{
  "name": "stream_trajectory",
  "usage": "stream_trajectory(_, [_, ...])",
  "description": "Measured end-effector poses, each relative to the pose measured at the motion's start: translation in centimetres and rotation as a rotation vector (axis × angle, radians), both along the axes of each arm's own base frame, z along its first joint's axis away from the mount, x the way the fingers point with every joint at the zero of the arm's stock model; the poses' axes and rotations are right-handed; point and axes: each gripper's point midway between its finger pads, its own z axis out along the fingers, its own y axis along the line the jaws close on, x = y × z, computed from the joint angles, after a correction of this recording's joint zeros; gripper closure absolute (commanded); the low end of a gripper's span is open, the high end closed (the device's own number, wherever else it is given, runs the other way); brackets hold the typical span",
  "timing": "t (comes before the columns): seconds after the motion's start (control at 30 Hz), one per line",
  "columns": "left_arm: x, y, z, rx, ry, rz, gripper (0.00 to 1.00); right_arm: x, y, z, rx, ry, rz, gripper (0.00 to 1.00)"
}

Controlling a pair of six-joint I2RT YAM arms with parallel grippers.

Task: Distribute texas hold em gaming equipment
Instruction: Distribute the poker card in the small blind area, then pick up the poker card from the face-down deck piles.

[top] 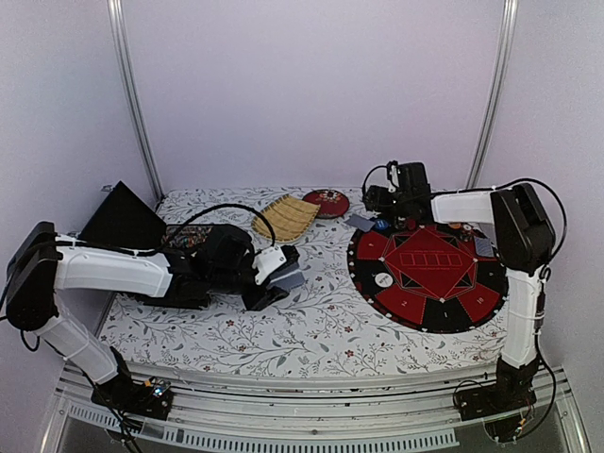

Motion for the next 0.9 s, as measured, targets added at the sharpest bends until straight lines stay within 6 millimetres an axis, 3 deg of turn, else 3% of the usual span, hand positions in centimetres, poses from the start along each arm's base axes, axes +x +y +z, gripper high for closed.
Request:
stream_trajectory(0.1, [0.0,0.0,0.6,-0.012,-0.011,0.000,0.43,-2.2,2.7,6.2,-0.171,-0.224,0.114,0.01])
stream_trajectory(0.23, [0.0,0.0,1.2,-0.023,-0.019,-0.001,0.43,-9.5,6.9,14.8,-0.295,-0.567,0.321,0.01])
stream_trajectory(0.33, [0.0,0.0,1.1,-0.021,-0.019,-0.001,0.43,-13.6,6.6,19.5,-0.256,-0.741,0.410,0.01])
stream_trajectory(0.47, [0.0,0.0,1.2,-0.020,-0.021,-0.002,0.43,-17.2,6.6,22.7,-0.135,-0.836,0.632,0.01])
stream_trajectory(0.53, [0.0,0.0,1.2,-0.020,-0.022,-0.002,0.43,-18.8,7.6,22.6,-0.057,-0.806,0.767,0.01])
stream_trajectory(0.63, [0.0,0.0,1.5,-0.026,-0.026,-0.003,0.43,-20.8,9.7,20.4,0.090,-0.671,0.944,0.01])
stream_trajectory(0.9, [0.0,0.0,2.3,-0.043,-0.040,-0.003,0.43,-23.7,14.6,8.5,0.263,-0.129,1.083,0.01])
